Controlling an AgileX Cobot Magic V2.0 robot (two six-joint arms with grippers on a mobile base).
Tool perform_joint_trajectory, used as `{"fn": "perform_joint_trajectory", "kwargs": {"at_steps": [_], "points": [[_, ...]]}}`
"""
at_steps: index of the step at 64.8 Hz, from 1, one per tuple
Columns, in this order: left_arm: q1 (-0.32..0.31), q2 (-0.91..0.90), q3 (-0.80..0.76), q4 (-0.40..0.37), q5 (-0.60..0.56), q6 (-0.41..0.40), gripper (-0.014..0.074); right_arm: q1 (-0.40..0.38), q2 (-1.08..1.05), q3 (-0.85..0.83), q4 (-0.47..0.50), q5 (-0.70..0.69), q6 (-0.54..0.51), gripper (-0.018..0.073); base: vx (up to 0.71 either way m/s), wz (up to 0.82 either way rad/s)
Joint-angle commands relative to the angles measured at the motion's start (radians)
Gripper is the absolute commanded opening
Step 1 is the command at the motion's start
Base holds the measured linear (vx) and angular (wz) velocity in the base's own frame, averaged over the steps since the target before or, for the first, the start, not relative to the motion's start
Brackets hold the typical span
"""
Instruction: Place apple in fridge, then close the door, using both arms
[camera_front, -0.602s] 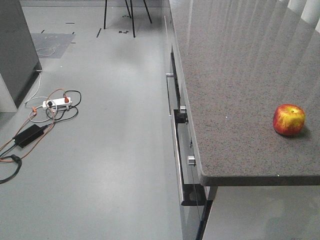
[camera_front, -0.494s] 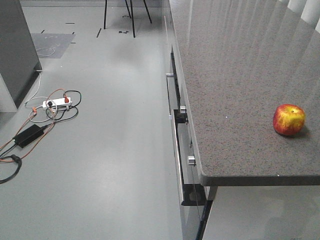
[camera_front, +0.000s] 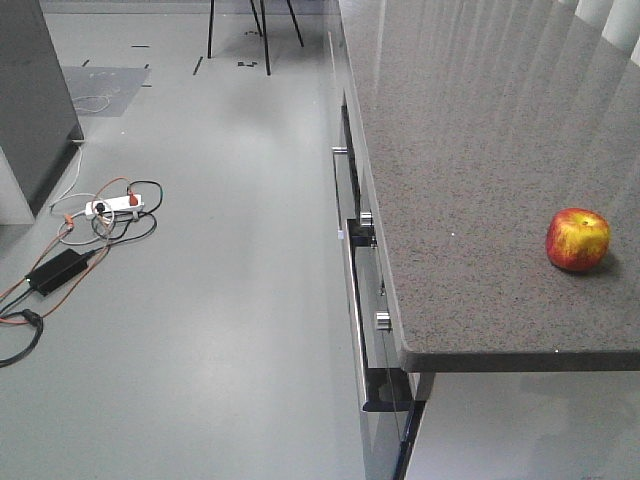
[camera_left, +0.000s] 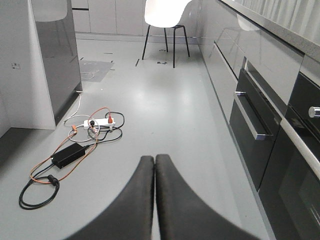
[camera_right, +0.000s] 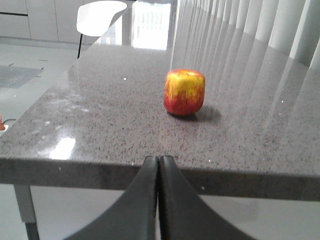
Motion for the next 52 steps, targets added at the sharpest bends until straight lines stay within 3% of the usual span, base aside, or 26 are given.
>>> {"fn": "perform_joint_trajectory", "kwargs": {"at_steps": [1,9,29,52], "points": [[-0.002,-0.013,0.021,-0.004,-0.078,-0.006,-0.0006,-0.005,-0.012,0.008,0.028,-0.116,0.017,-0.0008,0.0,0.0],[-0.002,-0.013,0.021,-0.004,-0.078,-0.006,-0.0006,-0.005,-0.012,0.005,0.108,-0.194,0.035,-0.0008,0.0,0.0],[-0.002,-0.013,0.021,-0.004,-0.078,-0.006,-0.0006,-0.005,0.048,-0.18,0.092,-0.194,-0.009,-0.0008,0.0,0.0],[-0.002,-0.013,0.021,-0.004,-0.078,-0.006,-0.0006,-0.005,0.42,-0.427,0.094,0.047,-0.01,-0.0008,0.0,0.0]]}}
